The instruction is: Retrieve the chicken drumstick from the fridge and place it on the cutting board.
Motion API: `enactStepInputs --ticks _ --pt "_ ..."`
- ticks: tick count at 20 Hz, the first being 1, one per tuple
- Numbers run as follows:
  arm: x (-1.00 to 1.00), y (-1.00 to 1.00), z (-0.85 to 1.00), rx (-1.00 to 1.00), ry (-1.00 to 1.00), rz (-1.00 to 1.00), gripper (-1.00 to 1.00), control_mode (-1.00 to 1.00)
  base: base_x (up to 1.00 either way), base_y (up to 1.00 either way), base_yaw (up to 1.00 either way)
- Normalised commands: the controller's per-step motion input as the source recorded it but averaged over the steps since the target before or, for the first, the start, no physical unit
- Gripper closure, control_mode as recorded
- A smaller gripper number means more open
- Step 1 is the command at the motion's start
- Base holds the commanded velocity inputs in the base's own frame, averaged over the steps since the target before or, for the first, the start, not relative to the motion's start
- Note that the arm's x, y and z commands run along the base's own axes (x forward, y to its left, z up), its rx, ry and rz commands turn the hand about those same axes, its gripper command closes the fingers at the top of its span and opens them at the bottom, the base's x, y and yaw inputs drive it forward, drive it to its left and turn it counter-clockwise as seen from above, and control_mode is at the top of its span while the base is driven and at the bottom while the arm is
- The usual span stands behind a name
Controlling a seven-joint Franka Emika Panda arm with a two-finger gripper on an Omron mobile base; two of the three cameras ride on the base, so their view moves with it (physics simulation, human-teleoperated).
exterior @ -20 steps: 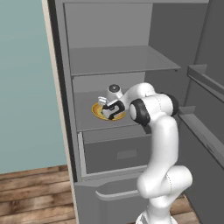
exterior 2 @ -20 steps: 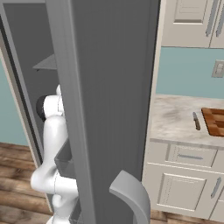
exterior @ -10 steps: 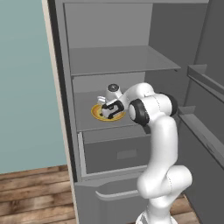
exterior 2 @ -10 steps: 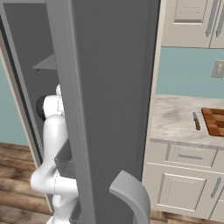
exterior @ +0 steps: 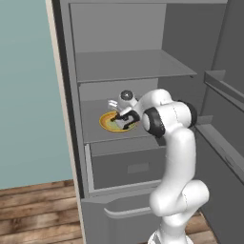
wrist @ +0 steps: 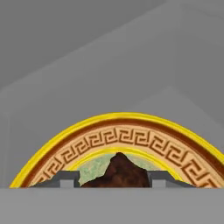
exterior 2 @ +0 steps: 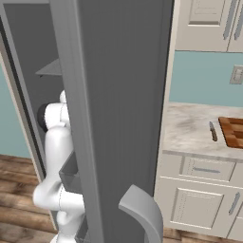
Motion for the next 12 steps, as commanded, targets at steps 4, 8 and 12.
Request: enactStepInputs --ticks 4,8,12 --pt "-0.04 0.00 0.05 0.00 -0.07 0.00 1.00 -1.00 0.00 0.00 0.00" --pt "-0.33 0.00 0.12 0.00 -0.12 0.00 1.00 -1.00 0.00 0.00 0.00" --pt "-0.75 0.00 0.61 0.00 -0.31 0.00 1.00 -1.00 0.00 0.00 0.00"
